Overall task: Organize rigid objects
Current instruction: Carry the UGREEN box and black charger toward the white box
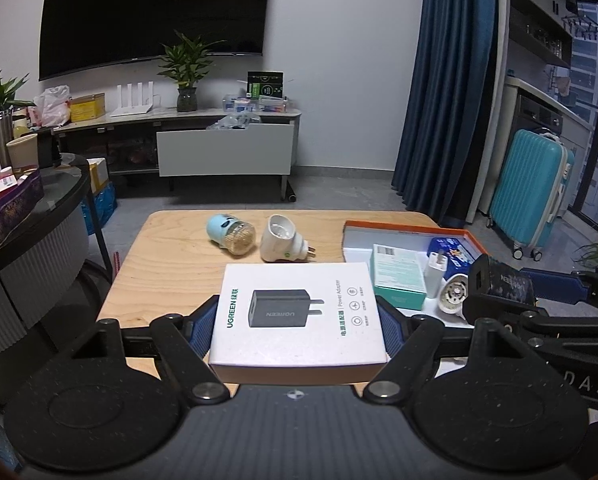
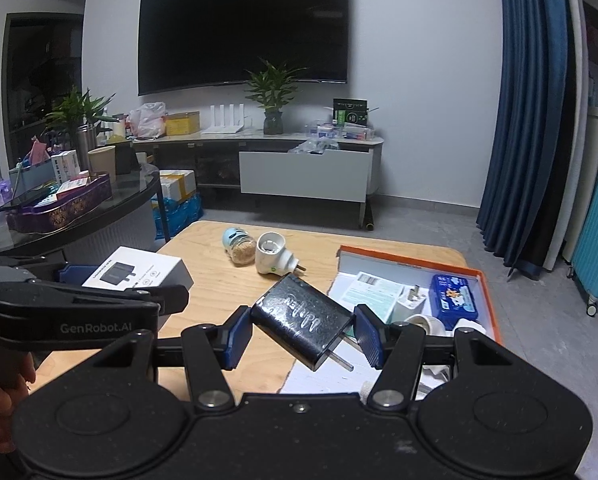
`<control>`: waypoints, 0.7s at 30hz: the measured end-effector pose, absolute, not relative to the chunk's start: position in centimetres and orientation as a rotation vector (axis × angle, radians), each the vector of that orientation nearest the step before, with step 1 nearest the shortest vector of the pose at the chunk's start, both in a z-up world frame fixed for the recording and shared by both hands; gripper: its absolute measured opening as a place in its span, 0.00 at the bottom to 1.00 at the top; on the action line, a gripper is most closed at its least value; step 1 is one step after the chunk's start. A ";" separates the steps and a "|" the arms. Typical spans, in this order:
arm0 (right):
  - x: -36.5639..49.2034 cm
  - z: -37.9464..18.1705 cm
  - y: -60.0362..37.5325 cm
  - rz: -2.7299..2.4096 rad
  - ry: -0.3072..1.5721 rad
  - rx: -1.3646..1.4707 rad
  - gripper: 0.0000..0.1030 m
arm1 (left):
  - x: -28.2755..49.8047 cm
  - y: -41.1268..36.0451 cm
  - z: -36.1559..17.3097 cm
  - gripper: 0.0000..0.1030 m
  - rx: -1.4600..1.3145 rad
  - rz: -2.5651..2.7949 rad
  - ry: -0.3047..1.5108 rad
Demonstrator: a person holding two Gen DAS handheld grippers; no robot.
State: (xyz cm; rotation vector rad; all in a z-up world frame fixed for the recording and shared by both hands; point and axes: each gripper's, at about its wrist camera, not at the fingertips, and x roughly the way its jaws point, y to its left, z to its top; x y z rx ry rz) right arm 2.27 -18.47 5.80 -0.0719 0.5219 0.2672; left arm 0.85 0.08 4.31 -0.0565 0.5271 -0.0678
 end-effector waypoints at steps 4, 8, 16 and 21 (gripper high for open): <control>2.0 5.9 -19.0 0.257 0.515 -0.061 0.66 | 0.7 -0.4 4.4 0.76 -0.053 -0.075 0.528; 1.8 6.1 -19.6 0.248 0.507 -0.053 0.66 | 0.6 -0.9 4.4 0.77 -0.048 -0.082 0.527; 1.7 6.1 -20.6 0.219 0.500 -0.036 0.66 | 0.6 -1.9 4.4 0.77 -0.047 -0.105 0.532; 1.6 6.0 -21.1 0.206 0.499 -0.026 0.66 | 0.6 -2.4 4.3 0.77 -0.046 -0.117 0.536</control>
